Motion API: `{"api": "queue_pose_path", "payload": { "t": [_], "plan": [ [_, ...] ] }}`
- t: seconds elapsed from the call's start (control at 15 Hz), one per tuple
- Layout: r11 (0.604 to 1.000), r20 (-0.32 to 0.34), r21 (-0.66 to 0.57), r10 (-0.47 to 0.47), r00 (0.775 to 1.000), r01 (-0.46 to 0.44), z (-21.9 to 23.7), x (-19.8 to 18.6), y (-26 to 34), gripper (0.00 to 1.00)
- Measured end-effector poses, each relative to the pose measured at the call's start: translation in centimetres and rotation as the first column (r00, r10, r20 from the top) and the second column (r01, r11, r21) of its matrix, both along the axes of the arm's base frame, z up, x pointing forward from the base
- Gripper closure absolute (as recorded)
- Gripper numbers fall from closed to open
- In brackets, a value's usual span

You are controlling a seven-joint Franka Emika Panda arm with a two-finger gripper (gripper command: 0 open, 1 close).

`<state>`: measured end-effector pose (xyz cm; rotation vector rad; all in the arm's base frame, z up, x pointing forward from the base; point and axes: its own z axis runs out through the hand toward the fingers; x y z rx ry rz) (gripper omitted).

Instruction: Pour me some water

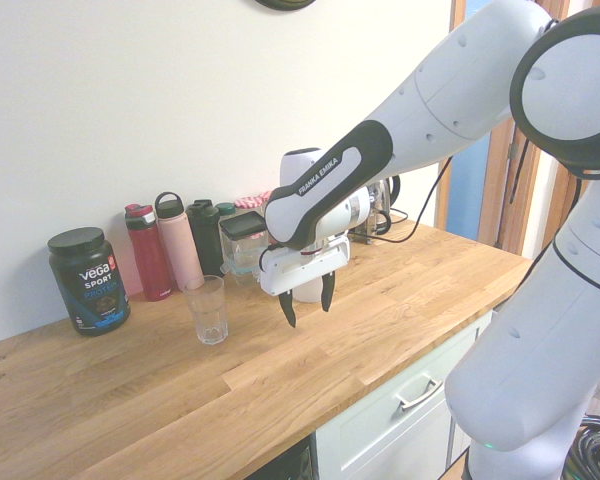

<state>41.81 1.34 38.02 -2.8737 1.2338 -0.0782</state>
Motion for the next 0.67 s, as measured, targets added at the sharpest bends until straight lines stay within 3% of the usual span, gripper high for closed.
{"api": "queue_pose_path", "payload": {
  "t": [0.33,0.67],
  "plan": [
    [1.000,0.034,-0.001,0.021,0.999,-0.021,1.6,0.0,0.0,0.00],
    [0.995,0.036,-0.017,0.102,0.994,-0.101,12.1,-1.1,-0.3,0.00]
  ]
}}
